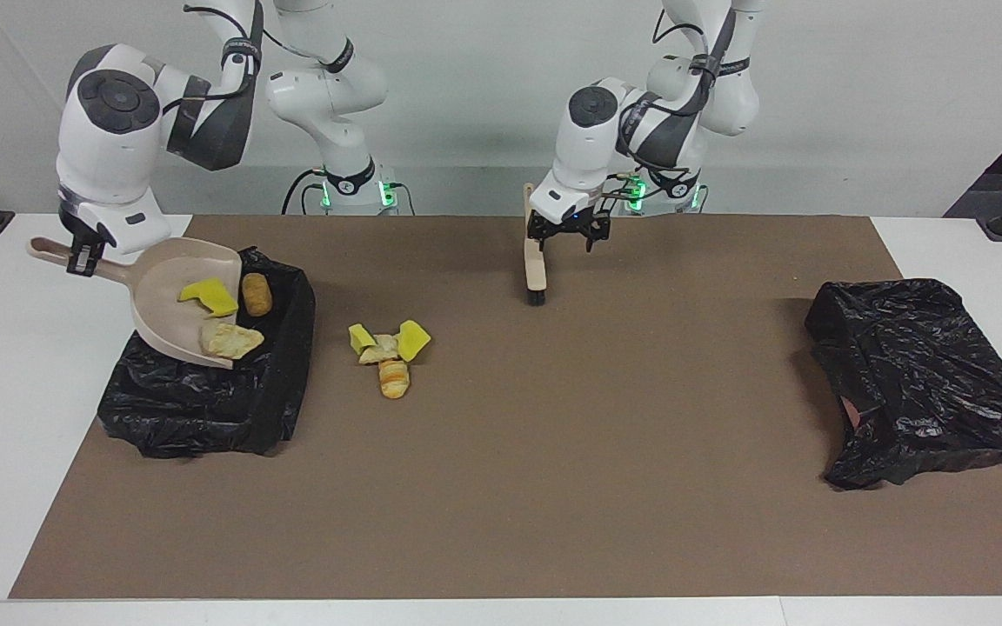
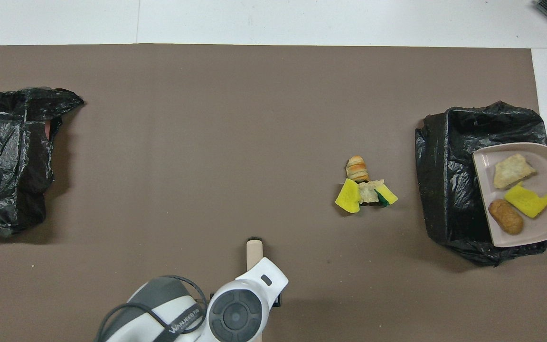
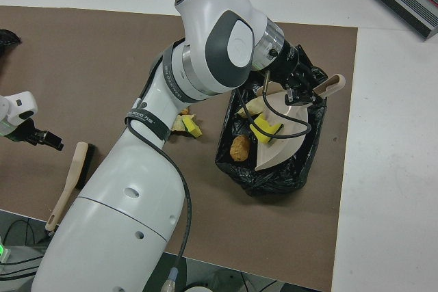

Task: Sweep and dump trash in bin
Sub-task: 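Tip the dustpan over the black bag with the right gripper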

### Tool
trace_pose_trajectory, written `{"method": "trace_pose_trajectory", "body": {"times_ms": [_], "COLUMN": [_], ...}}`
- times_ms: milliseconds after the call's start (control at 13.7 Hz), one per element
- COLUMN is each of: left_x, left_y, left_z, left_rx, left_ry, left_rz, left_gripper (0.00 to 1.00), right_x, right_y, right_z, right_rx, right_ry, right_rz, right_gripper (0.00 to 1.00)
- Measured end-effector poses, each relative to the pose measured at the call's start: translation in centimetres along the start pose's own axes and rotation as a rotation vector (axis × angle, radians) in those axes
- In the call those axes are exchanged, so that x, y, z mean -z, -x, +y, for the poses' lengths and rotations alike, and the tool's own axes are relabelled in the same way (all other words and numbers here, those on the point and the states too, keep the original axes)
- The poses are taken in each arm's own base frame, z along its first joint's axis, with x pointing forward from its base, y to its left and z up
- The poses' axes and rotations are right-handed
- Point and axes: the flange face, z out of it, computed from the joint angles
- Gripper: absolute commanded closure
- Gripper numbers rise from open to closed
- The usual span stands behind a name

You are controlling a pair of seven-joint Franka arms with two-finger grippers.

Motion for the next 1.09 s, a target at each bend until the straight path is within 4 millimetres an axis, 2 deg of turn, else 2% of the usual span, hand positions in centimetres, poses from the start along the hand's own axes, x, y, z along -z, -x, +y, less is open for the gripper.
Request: {"method": "trace_pose_trajectory", "body": {"times_ms": [218, 364, 510, 655, 801, 946, 1092], "left_x": [4.9, 9.1, 13.3, 17.1, 20.6, 24.7, 27.1], "left_y": [-4.8, -6.7, -8.2, -9.2, -9.7, -9.8, -9.3], "left_z": [-5.4, -8.4, -11.8, -15.6, -19.0, -22.4, -25.1], "left_rx": [-0.036, -0.068, -0.094, -0.119, -0.135, -0.131, -0.106], "left_ry": [0.014, 0.011, 0.003, -0.050, -0.092, -0.104, -0.109], "left_rz": [0.047, 0.050, 0.068, 0.098, 0.132, 0.179, 0.178], "left_gripper": [0.00, 0.00, 0.00, 0.00, 0.00, 0.00, 0.00], "right_x": [1.4, 2.5, 4.8, 7.7, 10.6, 12.5, 12.8], "right_y": [-0.5, 0.0, 1.1, 2.3, 2.0, -0.1, -2.2], "right_z": [0.1, -0.6, -2.1, -4.4, -6.1, -6.6, -6.2], "right_rx": [0.032, 0.030, 0.008, -0.061, -0.162, -0.277, -0.410], "right_ry": [-0.005, -0.018, -0.027, -0.016, 0.013, 0.025, 0.013], "right_rz": [-0.062, -0.086, -0.099, -0.087, -0.075, 0.006, 0.117], "right_gripper": [1.00, 1.00, 1.00, 1.00, 1.00, 1.00, 1.00]}}
